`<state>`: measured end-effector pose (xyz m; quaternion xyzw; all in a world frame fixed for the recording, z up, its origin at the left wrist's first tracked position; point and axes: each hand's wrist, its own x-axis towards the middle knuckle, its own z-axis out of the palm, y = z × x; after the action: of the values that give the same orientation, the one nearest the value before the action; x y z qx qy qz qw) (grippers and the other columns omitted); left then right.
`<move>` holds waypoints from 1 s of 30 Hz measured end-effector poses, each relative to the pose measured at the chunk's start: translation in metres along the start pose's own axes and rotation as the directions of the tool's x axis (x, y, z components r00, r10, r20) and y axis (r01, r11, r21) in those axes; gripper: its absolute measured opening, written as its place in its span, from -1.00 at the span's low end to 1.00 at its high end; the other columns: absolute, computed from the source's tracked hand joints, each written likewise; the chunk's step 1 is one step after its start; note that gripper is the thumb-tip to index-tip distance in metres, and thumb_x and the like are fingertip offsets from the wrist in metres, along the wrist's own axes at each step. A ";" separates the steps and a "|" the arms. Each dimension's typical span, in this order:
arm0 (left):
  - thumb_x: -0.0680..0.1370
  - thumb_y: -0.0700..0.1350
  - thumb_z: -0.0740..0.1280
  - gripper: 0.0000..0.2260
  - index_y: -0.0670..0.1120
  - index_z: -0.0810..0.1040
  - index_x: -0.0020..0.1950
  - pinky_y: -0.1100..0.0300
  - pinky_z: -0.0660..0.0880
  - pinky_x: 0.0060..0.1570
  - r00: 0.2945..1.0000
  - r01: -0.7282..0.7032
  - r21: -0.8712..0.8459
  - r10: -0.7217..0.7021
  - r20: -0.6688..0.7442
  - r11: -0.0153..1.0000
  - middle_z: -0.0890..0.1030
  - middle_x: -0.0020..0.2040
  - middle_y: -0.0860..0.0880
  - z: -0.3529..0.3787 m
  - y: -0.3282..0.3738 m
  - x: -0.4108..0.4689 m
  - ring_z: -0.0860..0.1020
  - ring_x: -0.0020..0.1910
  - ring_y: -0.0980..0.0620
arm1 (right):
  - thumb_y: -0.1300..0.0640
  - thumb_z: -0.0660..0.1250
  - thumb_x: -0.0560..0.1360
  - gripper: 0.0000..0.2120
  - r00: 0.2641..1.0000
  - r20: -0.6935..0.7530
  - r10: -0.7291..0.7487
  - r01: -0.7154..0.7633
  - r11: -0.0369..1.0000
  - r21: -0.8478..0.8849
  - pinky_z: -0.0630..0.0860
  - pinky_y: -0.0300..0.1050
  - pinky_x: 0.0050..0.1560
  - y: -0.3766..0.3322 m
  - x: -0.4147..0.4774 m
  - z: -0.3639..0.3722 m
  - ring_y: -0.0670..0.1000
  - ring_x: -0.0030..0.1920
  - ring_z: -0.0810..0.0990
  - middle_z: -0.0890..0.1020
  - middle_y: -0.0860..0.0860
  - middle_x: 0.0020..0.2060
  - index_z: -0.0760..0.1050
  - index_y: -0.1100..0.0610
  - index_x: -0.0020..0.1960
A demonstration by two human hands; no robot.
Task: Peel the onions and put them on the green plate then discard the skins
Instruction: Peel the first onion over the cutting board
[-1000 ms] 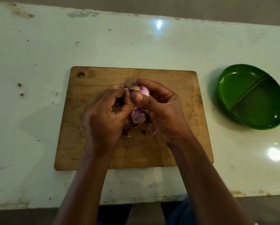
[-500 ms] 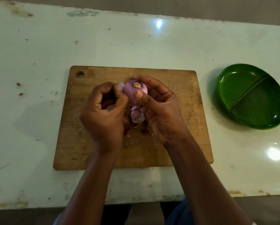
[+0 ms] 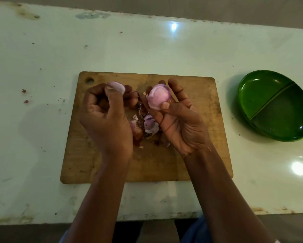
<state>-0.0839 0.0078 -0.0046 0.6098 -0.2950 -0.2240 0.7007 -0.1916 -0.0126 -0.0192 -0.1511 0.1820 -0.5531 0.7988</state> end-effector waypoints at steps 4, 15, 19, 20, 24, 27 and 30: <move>0.53 -0.22 0.34 -0.92 -0.19 0.59 -0.01 0.45 0.49 -0.25 0.982 -0.167 0.125 0.154 0.108 0.978 0.59 -0.22 0.13 -0.001 0.001 0.000 0.61 -0.24 0.29 | 0.45 0.56 0.09 -0.44 1.000 0.024 -0.002 0.002 1.000 0.028 0.55 0.09 0.12 0.001 0.000 -0.004 0.25 0.07 0.62 0.64 0.18 0.01 0.57 0.24 0.07; 0.54 -0.14 0.28 -0.85 -0.15 0.61 -0.02 0.28 0.51 -0.32 0.875 -0.390 0.213 0.287 0.390 0.896 0.61 -0.17 0.02 -0.004 -0.008 -0.004 0.57 -0.25 0.14 | 0.51 0.28 0.18 -0.50 0.997 -0.071 -0.031 0.031 1.000 0.004 0.61 -0.07 -0.06 -0.001 -0.001 -0.006 0.23 0.14 0.51 0.60 0.14 -0.03 0.49 0.22 0.08; 0.60 0.04 0.18 -0.68 -0.18 0.56 -0.09 0.18 0.41 -0.42 0.776 -0.549 0.321 0.328 0.539 0.772 0.53 -0.22 0.00 -0.003 -0.006 -0.005 0.48 -0.30 0.06 | 0.49 0.45 0.10 -0.42 1.000 0.010 -0.022 0.022 1.000 0.022 0.50 0.05 0.15 -0.001 0.000 -0.009 0.18 0.08 0.59 0.63 0.15 -0.03 0.53 0.21 0.10; 0.60 0.08 0.16 -0.65 -0.17 0.54 -0.08 0.24 0.35 -0.43 0.754 -0.587 0.370 0.319 0.575 0.720 0.51 -0.23 0.02 -0.003 -0.005 -0.006 0.45 -0.30 0.09 | 0.50 0.42 0.12 -0.44 1.000 0.024 -0.006 0.005 1.000 0.027 0.55 0.03 0.10 -0.001 -0.001 -0.009 0.16 0.02 0.63 0.63 0.16 -0.04 0.52 0.22 0.10; 0.63 0.02 0.11 -0.66 -0.20 0.54 0.01 0.23 0.32 -0.33 0.665 -0.701 0.439 0.293 0.687 0.562 0.58 -0.18 -0.09 -0.006 -0.004 -0.003 0.49 -0.25 0.00 | 0.47 0.41 0.14 -0.52 1.000 0.015 0.025 -0.025 0.999 -0.028 0.60 -0.09 -0.03 -0.001 -0.002 -0.008 0.08 -0.09 0.61 0.62 0.15 -0.08 0.56 0.21 0.03; 0.63 -0.07 0.10 -0.69 -0.25 0.55 0.03 0.12 0.46 -0.24 0.611 -0.739 0.397 0.292 0.736 0.544 0.61 -0.13 -0.18 -0.007 -0.011 0.000 0.56 -0.19 -0.14 | 0.43 0.42 0.14 -0.58 0.999 -0.022 0.040 -0.042 0.996 -0.084 0.61 -0.12 -0.07 -0.001 -0.004 -0.006 0.07 -0.10 0.63 0.63 0.13 -0.09 0.55 0.22 -0.03; 0.62 -0.11 0.12 -0.72 -0.24 0.55 -0.03 -0.08 0.51 -0.18 0.611 -0.743 0.412 0.283 0.740 0.527 0.62 -0.16 -0.19 -0.008 -0.019 0.001 0.58 -0.18 -0.18 | 0.46 0.36 0.20 -0.64 0.996 -0.075 0.054 -0.063 0.990 -0.127 0.61 -0.15 -0.14 -0.001 -0.006 -0.003 0.03 -0.15 0.66 0.66 0.10 -0.16 0.50 0.21 -0.05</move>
<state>-0.0766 0.0100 -0.0240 0.5965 -0.7328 -0.0422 0.3247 -0.1959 -0.0079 -0.0202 -0.1770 0.2502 -0.5217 0.7961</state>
